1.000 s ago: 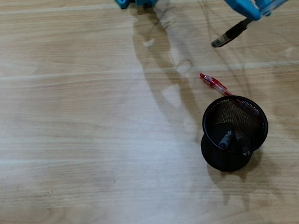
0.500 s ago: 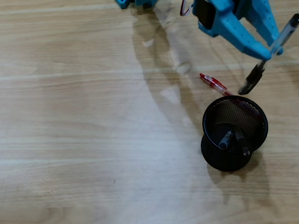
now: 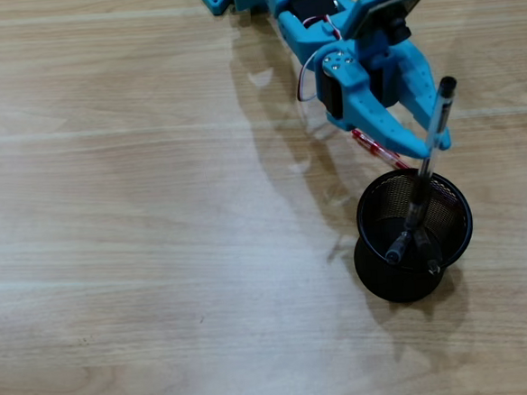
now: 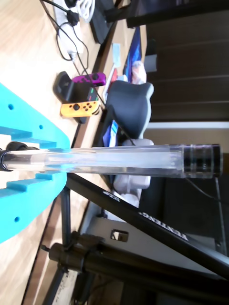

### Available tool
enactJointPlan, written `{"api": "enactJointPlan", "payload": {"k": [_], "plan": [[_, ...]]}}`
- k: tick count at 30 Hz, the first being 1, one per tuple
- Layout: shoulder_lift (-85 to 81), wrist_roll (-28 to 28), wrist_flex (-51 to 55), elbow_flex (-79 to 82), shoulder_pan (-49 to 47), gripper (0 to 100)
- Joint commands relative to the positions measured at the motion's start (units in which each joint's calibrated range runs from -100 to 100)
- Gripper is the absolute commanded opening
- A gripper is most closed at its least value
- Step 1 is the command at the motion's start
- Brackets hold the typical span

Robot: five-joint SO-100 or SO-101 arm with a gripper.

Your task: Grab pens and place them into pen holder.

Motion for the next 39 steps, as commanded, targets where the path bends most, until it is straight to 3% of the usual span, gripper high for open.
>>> {"api": "enactJointPlan", "payload": {"k": [1,11,14,25,29,34,39], "plan": [[-0.47,-0.95,-1.33,0.08,0.27,8],[-1.41,-1.37,-1.14,2.17,0.18,9],[-2.09,-1.21,3.14,1.26,-0.19,9],[-16.10,6.07,55.89,-11.86,-0.92,2],[-18.56,9.89,69.83,-16.66,-3.12,2],[-17.63,9.73,88.06,-22.45,-5.49,2],[-14.57,9.52,97.44,-27.52,-6.96,2]]}}
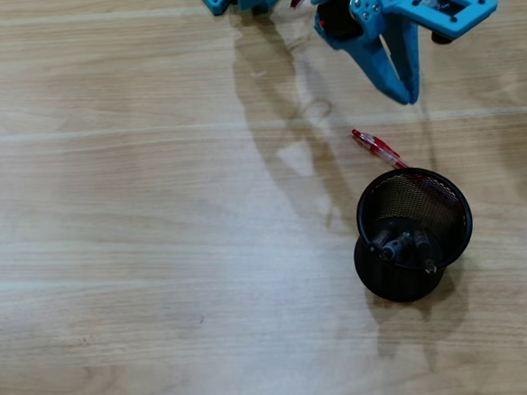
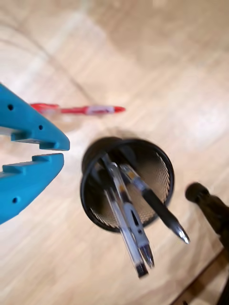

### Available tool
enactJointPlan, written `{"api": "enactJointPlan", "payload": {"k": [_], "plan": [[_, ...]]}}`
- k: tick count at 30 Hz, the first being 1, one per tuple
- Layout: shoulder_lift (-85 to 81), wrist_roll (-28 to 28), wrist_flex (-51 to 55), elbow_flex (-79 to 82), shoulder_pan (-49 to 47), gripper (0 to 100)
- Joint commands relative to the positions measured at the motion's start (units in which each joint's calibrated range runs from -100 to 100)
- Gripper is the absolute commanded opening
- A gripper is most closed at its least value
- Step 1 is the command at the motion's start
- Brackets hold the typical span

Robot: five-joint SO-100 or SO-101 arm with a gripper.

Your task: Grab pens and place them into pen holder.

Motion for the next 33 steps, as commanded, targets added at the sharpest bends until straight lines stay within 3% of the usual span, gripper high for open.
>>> {"api": "enactJointPlan", "payload": {"k": [1,16,22,33], "plan": [[0.72,-0.26,4.97,-5.35,-0.76,2],[15.07,-2.40,5.51,-5.25,-3.42,3],[18.98,-3.66,5.51,-5.80,-5.52,13],[23.40,-5.86,2.32,-5.98,-6.25,14]]}}
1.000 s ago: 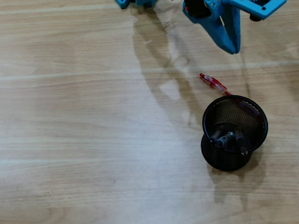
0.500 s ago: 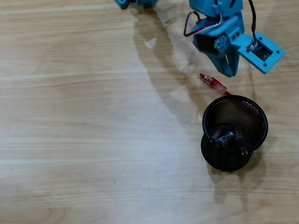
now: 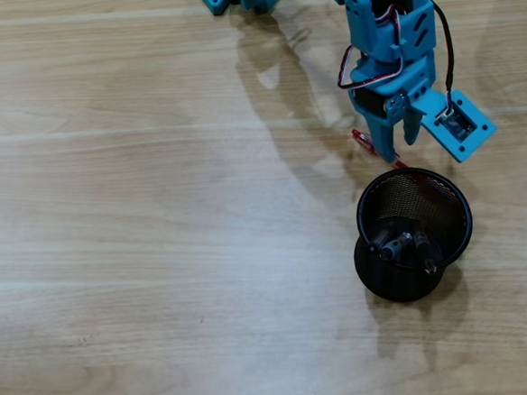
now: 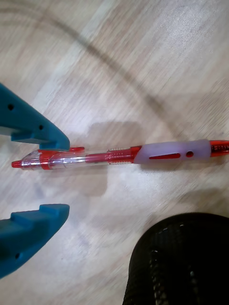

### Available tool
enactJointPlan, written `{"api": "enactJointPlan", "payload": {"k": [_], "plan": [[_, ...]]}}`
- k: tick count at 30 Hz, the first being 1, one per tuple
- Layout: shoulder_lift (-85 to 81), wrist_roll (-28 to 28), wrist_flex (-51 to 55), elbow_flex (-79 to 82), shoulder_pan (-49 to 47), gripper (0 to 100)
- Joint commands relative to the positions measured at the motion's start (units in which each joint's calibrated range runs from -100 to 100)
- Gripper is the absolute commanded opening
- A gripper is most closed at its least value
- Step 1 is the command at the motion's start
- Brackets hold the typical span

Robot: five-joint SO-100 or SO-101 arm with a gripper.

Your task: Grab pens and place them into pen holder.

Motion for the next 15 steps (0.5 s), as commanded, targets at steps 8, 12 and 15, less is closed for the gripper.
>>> {"api": "enactJointPlan", "payload": {"k": [8,12,15], "plan": [[5.55,-0.24,-8.70,-4.68,-0.72,14],[7.67,-0.56,-8.33,-5.31,-1.18,14],[8.95,-2.39,-8.33,-4.86,-2.00,13]]}}
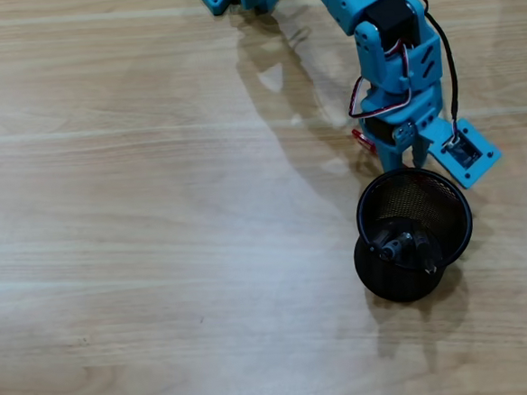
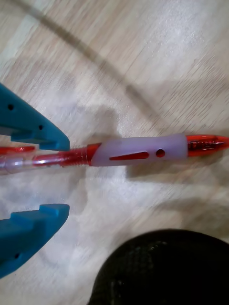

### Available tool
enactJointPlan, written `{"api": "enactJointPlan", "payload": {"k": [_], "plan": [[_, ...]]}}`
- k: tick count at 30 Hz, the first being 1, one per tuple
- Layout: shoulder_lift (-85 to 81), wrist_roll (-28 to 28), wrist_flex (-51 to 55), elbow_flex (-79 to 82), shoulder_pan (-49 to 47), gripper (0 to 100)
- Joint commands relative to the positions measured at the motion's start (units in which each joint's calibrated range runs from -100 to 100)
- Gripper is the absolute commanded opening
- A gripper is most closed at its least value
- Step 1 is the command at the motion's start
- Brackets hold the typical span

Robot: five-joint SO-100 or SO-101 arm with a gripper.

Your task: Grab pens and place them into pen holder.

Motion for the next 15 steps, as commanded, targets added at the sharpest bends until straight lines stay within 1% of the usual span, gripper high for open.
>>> {"api": "enactJointPlan", "payload": {"k": [1,10,15], "plan": [[0.45,-1.19,-1.01,-2.37,-1.42,13],[2.32,-2.61,-1.20,-2.37,-2.52,13],[2.32,-2.61,-1.10,-2.28,-2.52,4]]}}
